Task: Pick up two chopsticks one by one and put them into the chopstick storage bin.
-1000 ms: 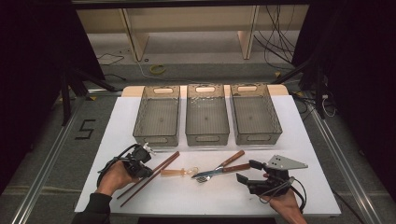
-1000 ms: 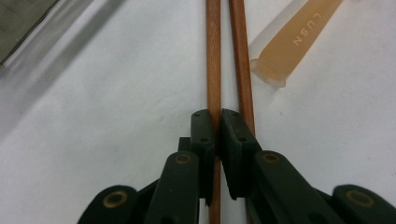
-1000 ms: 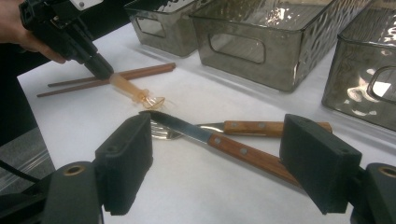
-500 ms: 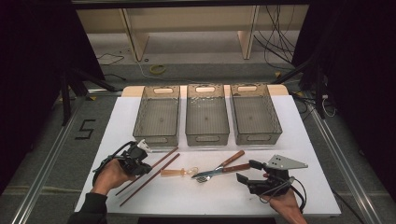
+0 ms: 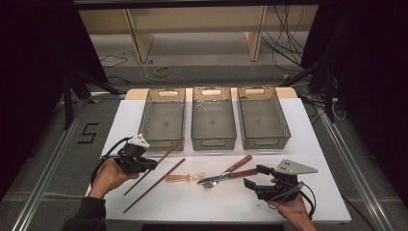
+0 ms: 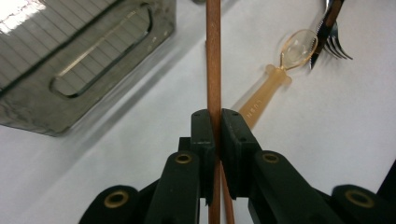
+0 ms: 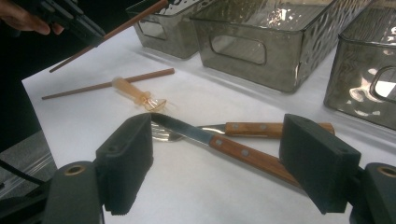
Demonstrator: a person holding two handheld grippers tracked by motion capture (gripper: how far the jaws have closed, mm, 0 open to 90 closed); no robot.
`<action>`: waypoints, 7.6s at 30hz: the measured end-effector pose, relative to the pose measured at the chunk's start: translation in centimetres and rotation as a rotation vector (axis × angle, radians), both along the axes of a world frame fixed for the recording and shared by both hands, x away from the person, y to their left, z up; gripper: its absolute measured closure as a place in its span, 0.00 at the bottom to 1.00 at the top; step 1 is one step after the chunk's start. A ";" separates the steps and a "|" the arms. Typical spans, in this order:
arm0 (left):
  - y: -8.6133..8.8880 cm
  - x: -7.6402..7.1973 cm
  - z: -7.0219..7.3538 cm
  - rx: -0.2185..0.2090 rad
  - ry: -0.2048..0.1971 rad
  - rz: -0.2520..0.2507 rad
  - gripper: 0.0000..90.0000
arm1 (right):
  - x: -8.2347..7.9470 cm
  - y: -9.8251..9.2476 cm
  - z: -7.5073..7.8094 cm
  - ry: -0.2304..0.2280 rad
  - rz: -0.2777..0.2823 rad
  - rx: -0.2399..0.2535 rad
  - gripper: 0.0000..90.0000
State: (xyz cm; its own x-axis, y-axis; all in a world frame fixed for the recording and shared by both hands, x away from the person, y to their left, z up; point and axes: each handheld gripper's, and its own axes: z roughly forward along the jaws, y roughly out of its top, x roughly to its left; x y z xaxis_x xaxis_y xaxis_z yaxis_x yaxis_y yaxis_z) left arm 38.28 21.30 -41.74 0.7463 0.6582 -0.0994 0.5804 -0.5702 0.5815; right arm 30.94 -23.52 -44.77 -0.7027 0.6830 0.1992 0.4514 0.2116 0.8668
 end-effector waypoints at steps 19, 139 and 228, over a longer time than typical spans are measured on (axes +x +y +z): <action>0.0 3.7 3.6 -0.103 -0.098 0.079 0.93 | 0.1 0.0 0.0 0.004 0.003 0.006 0.30; 1.1 5.6 1.9 -0.175 -0.120 0.228 0.25 | 0.1 -0.1 0.0 -0.001 0.012 0.012 0.29; -2.6 -0.7 -5.4 0.216 0.091 0.010 0.93 | 0.0 0.0 0.1 -0.003 0.014 0.005 0.30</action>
State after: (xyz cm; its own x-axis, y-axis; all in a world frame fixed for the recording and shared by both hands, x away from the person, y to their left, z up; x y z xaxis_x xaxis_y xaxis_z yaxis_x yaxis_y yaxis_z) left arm 37.58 18.70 -47.14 0.7341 0.6787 -0.0223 0.6311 -0.6698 0.3911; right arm 30.90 -23.56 -44.65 -0.7131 0.6718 0.2006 0.4457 0.2135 0.8694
